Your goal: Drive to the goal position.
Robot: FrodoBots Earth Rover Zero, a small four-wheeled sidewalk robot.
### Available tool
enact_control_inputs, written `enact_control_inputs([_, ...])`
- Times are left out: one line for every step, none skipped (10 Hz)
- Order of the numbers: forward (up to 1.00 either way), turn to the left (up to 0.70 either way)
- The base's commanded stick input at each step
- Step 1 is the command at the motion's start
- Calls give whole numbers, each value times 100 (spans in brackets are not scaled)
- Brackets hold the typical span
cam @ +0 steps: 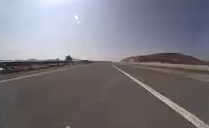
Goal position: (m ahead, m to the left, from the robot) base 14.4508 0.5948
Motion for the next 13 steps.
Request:
enact_control_inputs([100,0])
enact_control_inputs([100,0])
enact_control_inputs([100,0])
enact_control_inputs([100,0])
enact_control_inputs([100,0])
enact_control_inputs([100,0])
enact_control_inputs([100,0])
enact_control_inputs([100,0])
enact_control_inputs([100,0])
enact_control_inputs([100,0])
enact_control_inputs([100,0])
enact_control_inputs([100,0])
enact_control_inputs([100,0])
